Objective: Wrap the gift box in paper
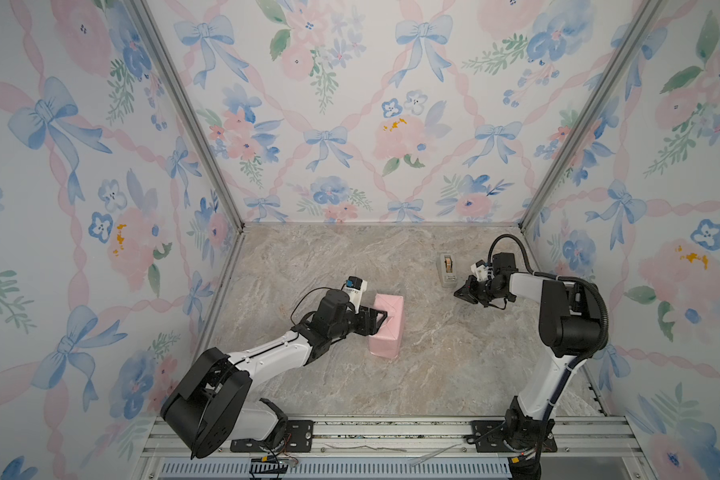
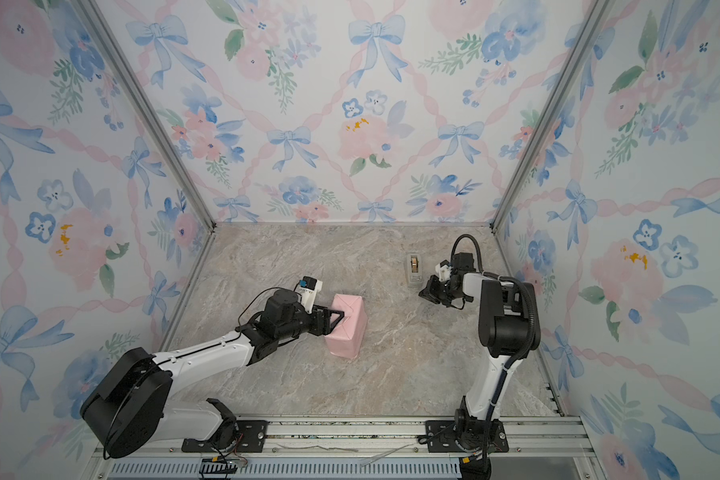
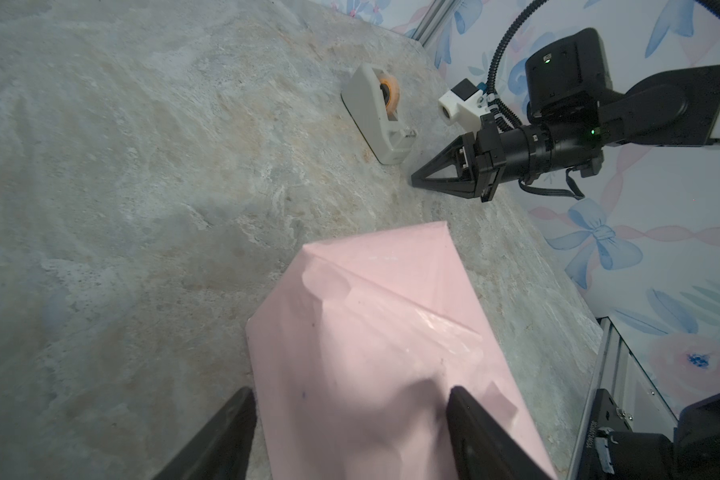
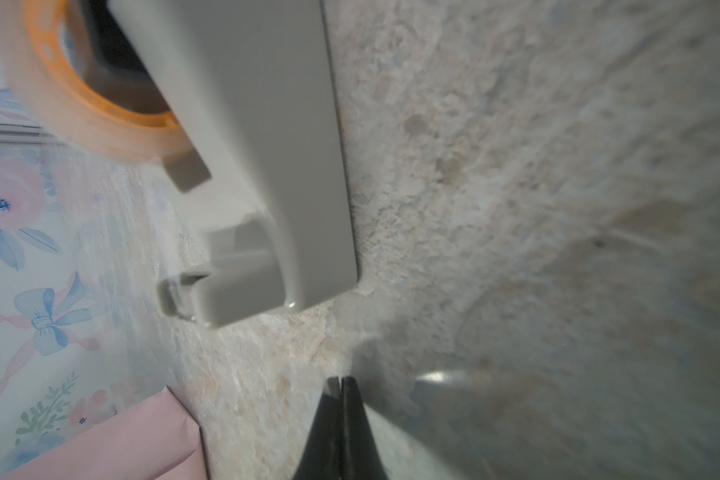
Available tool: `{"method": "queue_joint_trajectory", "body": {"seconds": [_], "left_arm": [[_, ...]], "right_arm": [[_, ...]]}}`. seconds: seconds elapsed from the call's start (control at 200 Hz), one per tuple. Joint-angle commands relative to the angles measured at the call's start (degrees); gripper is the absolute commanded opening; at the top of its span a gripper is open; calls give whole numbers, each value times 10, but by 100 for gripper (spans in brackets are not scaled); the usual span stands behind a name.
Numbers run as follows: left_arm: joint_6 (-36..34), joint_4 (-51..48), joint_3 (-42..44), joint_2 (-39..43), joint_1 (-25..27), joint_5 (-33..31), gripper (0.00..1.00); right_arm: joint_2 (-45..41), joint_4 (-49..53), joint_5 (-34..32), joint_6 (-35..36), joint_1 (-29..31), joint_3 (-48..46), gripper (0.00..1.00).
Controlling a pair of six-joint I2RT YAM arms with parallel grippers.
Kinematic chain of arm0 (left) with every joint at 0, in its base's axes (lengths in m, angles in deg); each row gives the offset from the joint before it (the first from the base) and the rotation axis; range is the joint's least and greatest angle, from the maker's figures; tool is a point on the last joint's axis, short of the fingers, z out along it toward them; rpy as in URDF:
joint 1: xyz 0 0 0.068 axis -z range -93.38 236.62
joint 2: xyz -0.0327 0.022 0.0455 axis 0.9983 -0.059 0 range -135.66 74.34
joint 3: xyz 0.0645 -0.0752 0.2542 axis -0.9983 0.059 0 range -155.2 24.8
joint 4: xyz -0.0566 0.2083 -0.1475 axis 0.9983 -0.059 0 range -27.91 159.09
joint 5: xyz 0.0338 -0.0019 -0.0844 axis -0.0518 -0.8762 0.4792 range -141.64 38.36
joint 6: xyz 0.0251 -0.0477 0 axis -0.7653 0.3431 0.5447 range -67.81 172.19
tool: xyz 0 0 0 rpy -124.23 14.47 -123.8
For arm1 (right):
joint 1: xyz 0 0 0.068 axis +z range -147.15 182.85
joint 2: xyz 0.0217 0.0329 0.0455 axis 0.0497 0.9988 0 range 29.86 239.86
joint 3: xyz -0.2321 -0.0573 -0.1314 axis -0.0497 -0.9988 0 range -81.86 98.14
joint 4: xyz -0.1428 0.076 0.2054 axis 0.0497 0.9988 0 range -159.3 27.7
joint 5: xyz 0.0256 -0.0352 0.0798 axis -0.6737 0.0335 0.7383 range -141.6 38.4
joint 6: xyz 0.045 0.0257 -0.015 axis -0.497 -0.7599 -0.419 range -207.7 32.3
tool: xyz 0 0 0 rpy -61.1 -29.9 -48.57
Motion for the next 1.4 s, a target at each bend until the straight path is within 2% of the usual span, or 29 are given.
{"method": "queue_joint_trajectory", "body": {"seconds": [0.0,0.23,0.83,1.045,1.18,1.395], "left_arm": [[-21,-49,5,-5,5,-14,74],[-22,-50,5,-6,5,-14,74],[-24,-50,4,-8,6,-15,74],[-24,-49,3,-8,8,-15,74],[-25,-50,2,-10,10,-18,74],[-28,-51,-3,-16,16,-20,74]], "right_arm": [[10,63,-65,7,2,2,0],[0,74,-111,4,6,-3,0],[-25,113,-157,24,18,1,0],[-136,122,-117,60,35,-25,0],[-215,171,-89,91,52,-22,0],[-311,261,-63,161,136,29,0]]}}
